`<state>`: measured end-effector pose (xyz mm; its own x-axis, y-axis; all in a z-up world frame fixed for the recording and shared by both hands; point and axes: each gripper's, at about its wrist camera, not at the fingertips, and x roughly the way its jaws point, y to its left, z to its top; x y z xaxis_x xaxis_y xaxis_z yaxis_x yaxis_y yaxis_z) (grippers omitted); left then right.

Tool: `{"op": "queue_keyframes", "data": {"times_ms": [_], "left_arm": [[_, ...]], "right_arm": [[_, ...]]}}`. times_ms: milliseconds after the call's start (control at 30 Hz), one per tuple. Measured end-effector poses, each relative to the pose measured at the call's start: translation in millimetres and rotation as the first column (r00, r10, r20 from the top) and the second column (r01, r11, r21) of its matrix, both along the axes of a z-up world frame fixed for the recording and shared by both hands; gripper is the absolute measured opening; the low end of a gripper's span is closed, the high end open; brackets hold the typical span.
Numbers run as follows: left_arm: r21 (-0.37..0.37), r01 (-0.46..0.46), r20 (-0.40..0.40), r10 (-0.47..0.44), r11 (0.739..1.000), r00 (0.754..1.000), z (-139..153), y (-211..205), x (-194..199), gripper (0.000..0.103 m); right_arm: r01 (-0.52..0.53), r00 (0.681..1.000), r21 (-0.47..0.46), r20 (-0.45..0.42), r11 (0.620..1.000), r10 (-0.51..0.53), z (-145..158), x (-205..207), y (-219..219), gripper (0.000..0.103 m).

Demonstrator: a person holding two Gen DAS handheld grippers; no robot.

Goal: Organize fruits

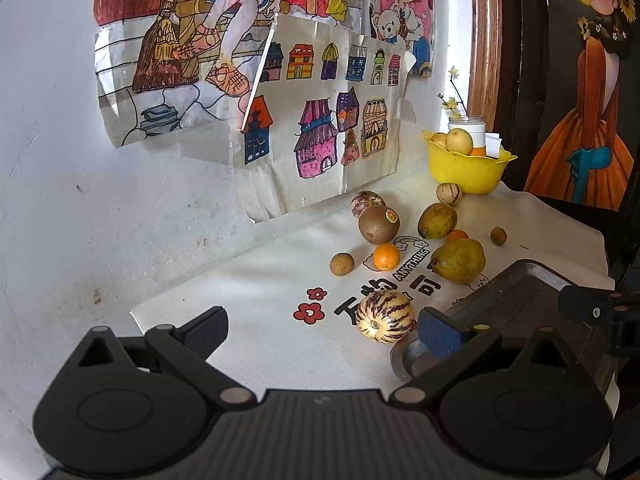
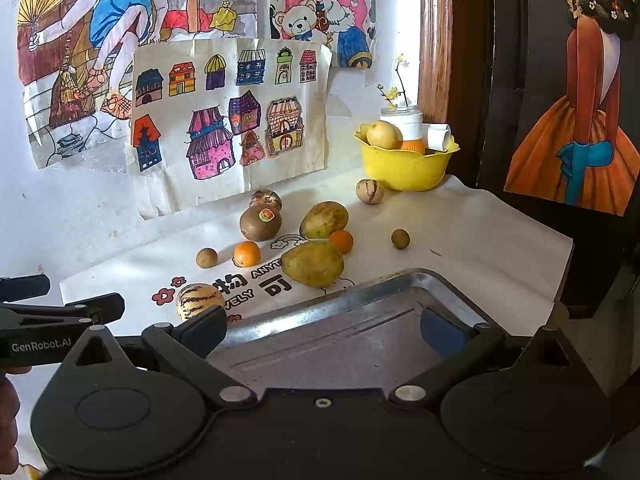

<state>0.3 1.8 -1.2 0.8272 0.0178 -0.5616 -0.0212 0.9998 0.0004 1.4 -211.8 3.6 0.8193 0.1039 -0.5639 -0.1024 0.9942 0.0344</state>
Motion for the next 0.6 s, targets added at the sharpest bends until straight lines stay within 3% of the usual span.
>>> {"op": "queue_keyframes", "data": {"times_ms": [600], "left_arm": [[0.000,0.003,0.001,-0.003,1.000,1.000,3.4,-0.4,0.9,0.103]], "right_arm": [[-0.004,1.000,0.008,0.007,1.000,0.004,0.7,0.0,-1.9,0.103]]}}
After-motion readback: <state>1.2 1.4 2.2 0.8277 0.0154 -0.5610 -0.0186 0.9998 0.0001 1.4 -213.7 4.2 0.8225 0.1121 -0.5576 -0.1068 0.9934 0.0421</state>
